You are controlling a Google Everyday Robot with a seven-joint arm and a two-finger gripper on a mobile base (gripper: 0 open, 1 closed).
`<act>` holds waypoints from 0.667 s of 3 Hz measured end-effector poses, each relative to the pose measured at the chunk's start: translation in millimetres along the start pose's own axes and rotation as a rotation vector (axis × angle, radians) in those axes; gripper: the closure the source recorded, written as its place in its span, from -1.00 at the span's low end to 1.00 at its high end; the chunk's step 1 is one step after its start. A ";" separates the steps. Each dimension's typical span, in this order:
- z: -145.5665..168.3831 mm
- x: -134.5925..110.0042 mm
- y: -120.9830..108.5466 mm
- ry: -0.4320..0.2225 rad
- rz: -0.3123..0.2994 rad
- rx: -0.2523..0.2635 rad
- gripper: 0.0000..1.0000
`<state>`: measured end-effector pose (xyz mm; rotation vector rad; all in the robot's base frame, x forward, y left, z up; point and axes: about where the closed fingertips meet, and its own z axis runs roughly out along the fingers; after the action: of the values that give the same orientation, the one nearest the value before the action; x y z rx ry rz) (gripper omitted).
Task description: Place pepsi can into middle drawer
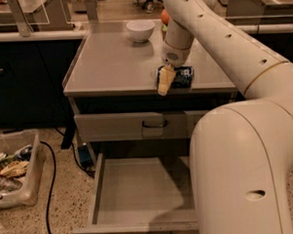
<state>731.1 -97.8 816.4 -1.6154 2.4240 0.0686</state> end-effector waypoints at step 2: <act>-0.4 -0.2 0.0 -0.001 0.000 0.000 0.72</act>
Offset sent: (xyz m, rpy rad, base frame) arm 0.0000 0.0000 0.0000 0.0000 0.0000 0.0000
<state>731.1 -97.7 816.8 -1.6155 2.4232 0.0686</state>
